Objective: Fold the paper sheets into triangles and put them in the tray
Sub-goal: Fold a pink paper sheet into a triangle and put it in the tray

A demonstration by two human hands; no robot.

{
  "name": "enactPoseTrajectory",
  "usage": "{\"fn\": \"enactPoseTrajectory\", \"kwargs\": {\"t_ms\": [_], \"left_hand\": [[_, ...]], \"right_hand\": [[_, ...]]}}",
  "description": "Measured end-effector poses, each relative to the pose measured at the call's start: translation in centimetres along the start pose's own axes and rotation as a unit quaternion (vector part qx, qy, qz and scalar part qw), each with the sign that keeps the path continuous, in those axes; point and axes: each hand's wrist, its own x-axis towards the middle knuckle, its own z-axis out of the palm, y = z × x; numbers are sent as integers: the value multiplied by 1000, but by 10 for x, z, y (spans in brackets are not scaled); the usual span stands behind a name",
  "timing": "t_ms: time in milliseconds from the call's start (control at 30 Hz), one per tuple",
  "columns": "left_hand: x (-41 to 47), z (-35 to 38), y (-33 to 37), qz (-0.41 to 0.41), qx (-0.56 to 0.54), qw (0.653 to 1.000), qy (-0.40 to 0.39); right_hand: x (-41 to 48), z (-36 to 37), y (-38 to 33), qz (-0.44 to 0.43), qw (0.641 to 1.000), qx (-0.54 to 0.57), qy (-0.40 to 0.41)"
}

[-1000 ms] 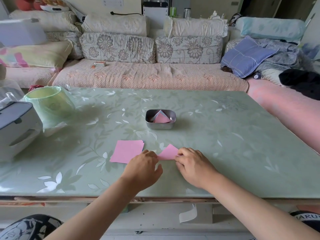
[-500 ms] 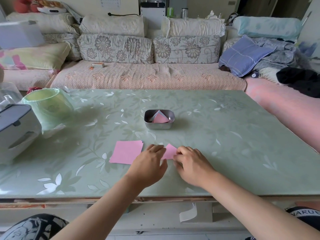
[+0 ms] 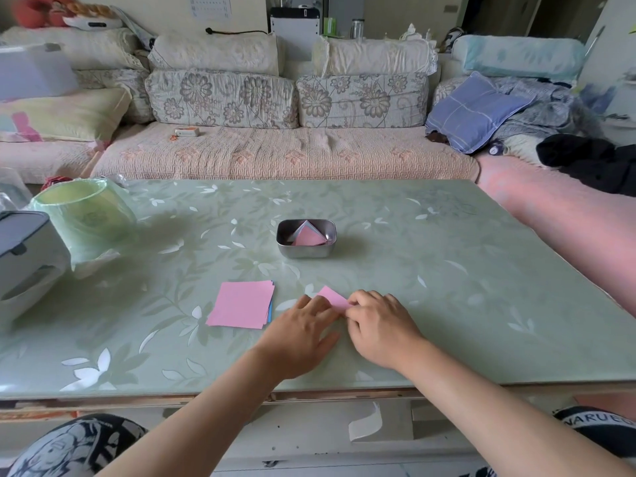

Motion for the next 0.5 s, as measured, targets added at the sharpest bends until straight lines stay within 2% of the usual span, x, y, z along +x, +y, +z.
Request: {"fn": "enactPoseTrajectory", "kwargs": {"t_ms": [367,500], "left_hand": [[11,-1,5,-14,48,998,-23],[11,-1,5,-17,39,999,-22]], "right_hand": [[-9,-11,20,89,996,11,1],[-10,-11,24,89,996,8,-3]]}}
